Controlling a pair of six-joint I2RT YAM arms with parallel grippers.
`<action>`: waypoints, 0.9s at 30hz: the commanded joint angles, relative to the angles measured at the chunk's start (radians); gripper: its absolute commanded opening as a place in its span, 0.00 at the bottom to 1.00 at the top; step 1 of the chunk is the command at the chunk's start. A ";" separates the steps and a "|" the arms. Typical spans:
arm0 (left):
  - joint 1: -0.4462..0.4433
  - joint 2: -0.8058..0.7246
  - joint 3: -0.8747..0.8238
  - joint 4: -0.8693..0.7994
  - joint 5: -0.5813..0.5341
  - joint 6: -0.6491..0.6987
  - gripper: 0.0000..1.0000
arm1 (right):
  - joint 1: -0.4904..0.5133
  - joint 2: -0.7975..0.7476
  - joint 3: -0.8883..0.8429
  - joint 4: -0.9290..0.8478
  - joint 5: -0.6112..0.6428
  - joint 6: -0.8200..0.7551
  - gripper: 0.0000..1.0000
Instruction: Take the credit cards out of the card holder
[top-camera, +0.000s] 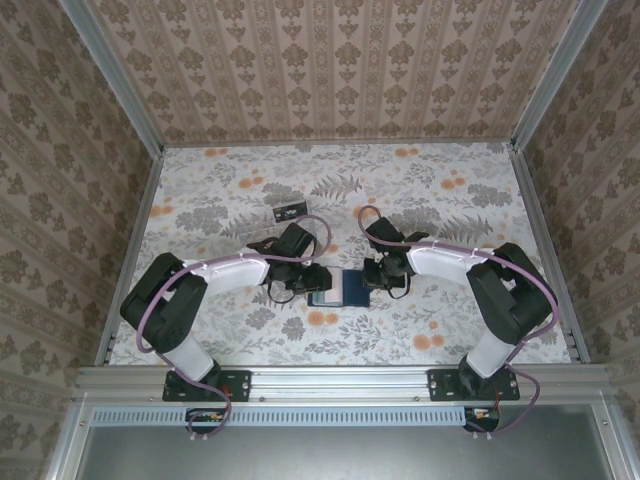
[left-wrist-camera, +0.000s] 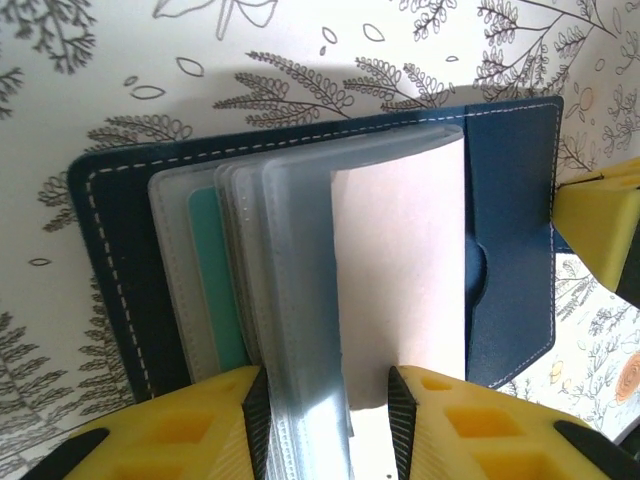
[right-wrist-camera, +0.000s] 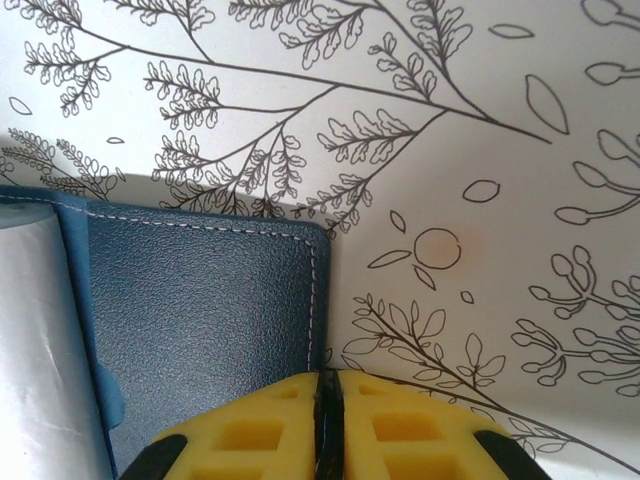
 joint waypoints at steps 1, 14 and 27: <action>-0.023 0.016 0.042 0.055 0.074 0.033 0.38 | 0.000 0.020 0.022 -0.009 -0.002 -0.012 0.15; -0.039 -0.030 0.091 -0.021 0.023 0.058 0.41 | 0.000 0.019 0.021 -0.008 -0.002 -0.010 0.16; -0.040 -0.045 0.108 -0.191 -0.193 0.028 0.42 | 0.000 0.025 0.026 -0.007 -0.007 -0.010 0.13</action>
